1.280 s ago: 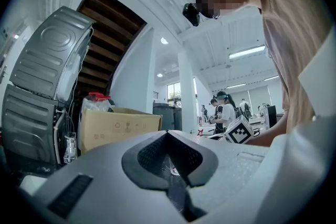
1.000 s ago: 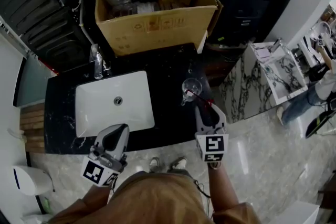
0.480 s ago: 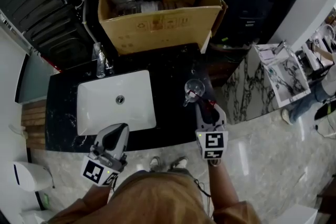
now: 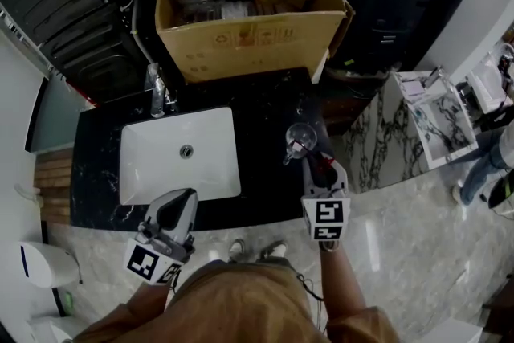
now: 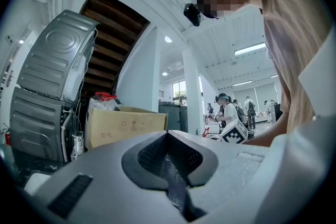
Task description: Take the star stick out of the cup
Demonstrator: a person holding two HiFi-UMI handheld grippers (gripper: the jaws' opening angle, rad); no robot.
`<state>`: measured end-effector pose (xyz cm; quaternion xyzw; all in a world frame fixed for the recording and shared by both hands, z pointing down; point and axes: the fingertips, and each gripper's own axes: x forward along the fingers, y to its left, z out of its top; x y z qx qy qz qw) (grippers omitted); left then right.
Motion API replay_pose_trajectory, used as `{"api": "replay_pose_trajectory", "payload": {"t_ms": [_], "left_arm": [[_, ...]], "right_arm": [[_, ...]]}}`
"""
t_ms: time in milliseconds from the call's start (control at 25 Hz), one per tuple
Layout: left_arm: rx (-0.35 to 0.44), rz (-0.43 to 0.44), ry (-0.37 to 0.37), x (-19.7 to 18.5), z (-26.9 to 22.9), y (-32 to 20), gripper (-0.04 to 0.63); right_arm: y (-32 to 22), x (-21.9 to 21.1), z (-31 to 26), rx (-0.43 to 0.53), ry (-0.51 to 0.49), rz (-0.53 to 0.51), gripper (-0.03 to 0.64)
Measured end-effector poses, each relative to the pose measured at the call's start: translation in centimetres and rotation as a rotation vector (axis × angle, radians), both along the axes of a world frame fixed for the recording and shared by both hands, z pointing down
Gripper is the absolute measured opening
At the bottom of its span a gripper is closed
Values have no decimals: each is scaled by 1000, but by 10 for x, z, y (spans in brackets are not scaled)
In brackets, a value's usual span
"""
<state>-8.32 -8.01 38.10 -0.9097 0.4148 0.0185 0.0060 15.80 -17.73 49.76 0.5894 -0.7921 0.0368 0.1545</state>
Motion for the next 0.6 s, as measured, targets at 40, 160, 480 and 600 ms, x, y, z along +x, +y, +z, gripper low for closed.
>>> {"api": "replay_pose_trajectory", "payload": {"t_ms": [40,160,480,600], "left_arm": [[-1,-3,-1,0,0,0,2],[-5,-11,-5,-2,2,1,0],[-7,-23,-2,-1,0,0,1],[-5,-29,-7,-3,1,0,2]], "right_arm": [[-1,1,0,0,0,1,94],[-2,1,2,-4,-4,2,91],[-6,0,7,-18,-2,-6,81],[-7,1,7,-14,-10,-3,80]]}}
